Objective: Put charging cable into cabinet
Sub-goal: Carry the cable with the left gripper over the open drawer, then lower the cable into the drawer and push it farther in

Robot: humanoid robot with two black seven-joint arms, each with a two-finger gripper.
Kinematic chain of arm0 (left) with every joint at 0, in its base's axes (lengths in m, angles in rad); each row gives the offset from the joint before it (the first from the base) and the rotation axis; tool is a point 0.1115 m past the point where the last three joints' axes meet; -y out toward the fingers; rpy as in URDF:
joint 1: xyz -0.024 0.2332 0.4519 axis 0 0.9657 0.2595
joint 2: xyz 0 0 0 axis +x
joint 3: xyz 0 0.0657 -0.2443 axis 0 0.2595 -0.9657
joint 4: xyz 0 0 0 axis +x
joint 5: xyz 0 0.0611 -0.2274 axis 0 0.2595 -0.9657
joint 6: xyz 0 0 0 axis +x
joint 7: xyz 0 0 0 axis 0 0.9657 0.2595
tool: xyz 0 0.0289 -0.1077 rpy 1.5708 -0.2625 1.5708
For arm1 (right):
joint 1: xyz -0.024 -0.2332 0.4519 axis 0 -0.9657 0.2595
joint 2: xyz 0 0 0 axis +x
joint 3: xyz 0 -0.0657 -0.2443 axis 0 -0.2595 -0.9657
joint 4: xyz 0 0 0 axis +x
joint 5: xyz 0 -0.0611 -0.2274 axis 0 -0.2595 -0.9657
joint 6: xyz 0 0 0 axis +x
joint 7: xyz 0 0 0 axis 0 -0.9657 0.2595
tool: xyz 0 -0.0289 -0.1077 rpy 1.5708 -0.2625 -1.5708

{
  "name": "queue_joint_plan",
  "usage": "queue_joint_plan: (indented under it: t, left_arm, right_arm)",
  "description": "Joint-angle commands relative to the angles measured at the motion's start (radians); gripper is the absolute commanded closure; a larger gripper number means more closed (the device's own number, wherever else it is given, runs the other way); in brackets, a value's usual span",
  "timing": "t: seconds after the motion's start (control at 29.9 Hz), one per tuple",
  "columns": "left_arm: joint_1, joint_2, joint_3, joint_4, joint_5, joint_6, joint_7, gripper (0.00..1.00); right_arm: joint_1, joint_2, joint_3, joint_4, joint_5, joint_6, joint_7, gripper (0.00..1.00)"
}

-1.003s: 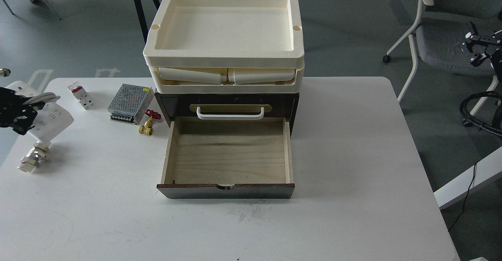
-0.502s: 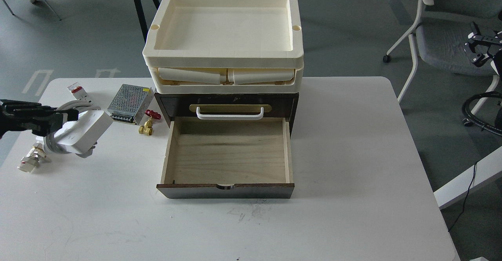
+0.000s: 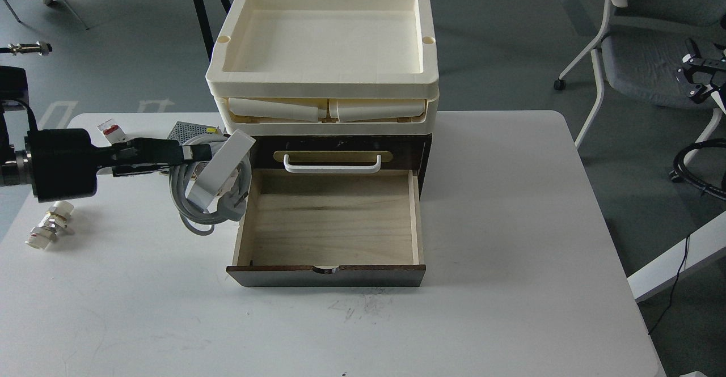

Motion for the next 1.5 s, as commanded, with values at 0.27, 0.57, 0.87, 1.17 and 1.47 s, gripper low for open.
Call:
queue_joint_plan:
  t: [0.27,0.57,0.87,1.17,1.47]
  left_arm:
    - [0.088,-0.173,0.000,0.010,-0.131,0.098,0.000,1.00]
    - [0.144,-0.285,0.008,0.077,-0.111,0.171,0.000,1.00]
    - [0.178,-0.342,0.013,0.088,0.092,0.263,0.000,1.00]
    - [0.180,-0.418,0.016,0.174,0.119,0.280,0.000,1.00]
    - [0.224,-0.492,0.017,0.335,0.119,0.276,0.000,1.00]
  right_arm:
    - [-0.010,-0.007,0.001,0.001,0.000,0.000,0.000,0.00]
    - [-0.012,-0.007,0.003,0.001,0.000,0.000,0.000,0.00]
    - [-0.015,-0.007,0.003,0.000,0.000,0.000,0.000,0.00]
    - [-0.026,-0.007,0.005,0.000,0.000,0.000,0.000,0.00]
    - [-0.029,-0.007,0.005,0.000,0.000,0.000,0.000,0.00]
